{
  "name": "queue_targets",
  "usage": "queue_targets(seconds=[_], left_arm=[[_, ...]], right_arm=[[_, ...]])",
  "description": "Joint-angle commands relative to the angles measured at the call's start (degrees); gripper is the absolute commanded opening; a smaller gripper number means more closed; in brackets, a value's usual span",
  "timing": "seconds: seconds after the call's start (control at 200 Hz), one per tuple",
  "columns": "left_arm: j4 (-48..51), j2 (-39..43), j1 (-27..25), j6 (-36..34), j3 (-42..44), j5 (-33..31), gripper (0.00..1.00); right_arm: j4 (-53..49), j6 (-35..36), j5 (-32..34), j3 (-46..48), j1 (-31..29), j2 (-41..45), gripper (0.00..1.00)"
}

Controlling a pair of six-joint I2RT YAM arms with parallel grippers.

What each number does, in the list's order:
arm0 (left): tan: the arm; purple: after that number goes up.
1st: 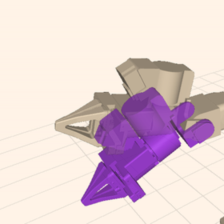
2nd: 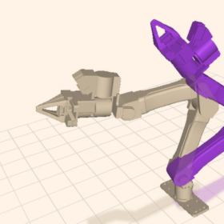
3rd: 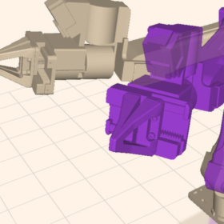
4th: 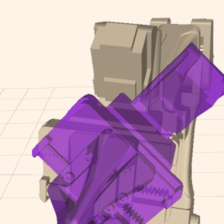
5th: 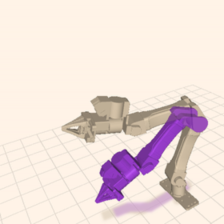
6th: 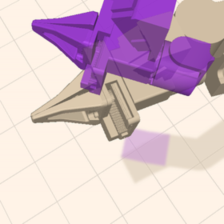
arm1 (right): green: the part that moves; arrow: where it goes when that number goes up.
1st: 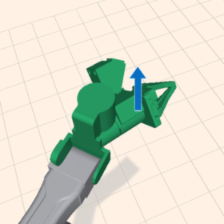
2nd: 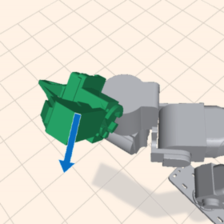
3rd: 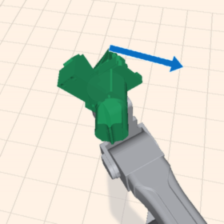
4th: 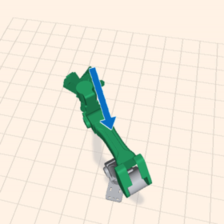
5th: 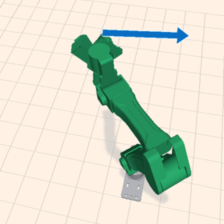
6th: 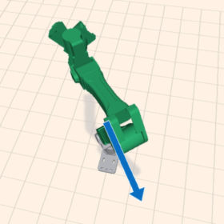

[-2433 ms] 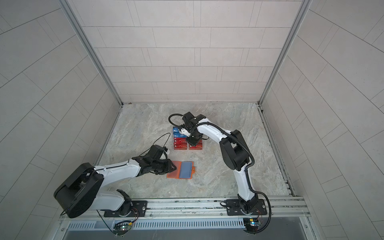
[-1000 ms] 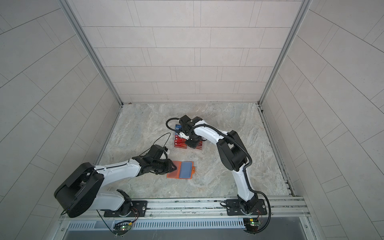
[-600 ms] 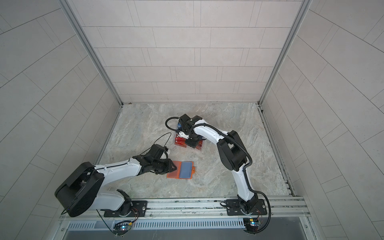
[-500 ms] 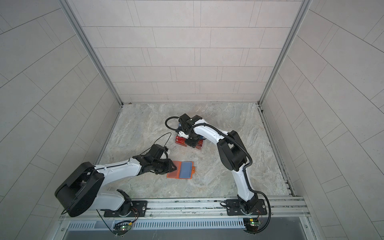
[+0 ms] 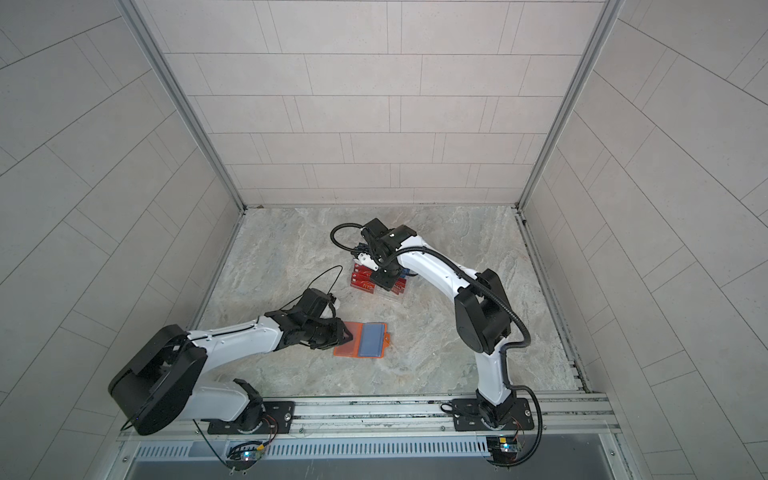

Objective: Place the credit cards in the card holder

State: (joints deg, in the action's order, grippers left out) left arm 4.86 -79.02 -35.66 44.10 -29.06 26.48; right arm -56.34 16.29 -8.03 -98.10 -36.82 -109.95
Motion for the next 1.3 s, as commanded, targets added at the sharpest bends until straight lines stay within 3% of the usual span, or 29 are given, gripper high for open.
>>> queue_targets(seconds=[0.0,0.31,0.616,0.741,0.836,0.996,1.292], left_arm=[[2.31,0.12,-0.20,0.33,1.74,-2.22,0.33],[0.47,-0.02,-0.20,1.20,3.12,-2.51,0.32],[-1.02,0.27,-0.22,2.46,3.99,-3.41,0.32],[-2.50,0.76,-0.93,4.39,5.22,-4.40,0.32],[-4.50,1.47,-1.73,6.99,6.78,-5.42,0.32],[-6.98,3.71,-3.35,12.54,9.76,-8.40,0.30],[-8.69,7.02,-4.24,16.49,12.61,-9.97,0.30]], right_arm=[[0.96,-1.23,-3.21,1.46,0.48,3.04,0.00],[2.56,-4.23,-11.64,2.70,3.79,6.22,0.00],[6.96,-12.57,-28.09,5.70,7.78,9.34,0.00],[14.14,-22.27,-36.22,12.20,7.91,12.60,0.00],[22.42,-33.89,-40.13,20.41,7.26,15.08,0.00],[27.30,-44.92,-37.70,30.95,3.38,19.14,0.00],[48.97,-67.18,-35.12,47.87,-2.24,19.64,0.00]])
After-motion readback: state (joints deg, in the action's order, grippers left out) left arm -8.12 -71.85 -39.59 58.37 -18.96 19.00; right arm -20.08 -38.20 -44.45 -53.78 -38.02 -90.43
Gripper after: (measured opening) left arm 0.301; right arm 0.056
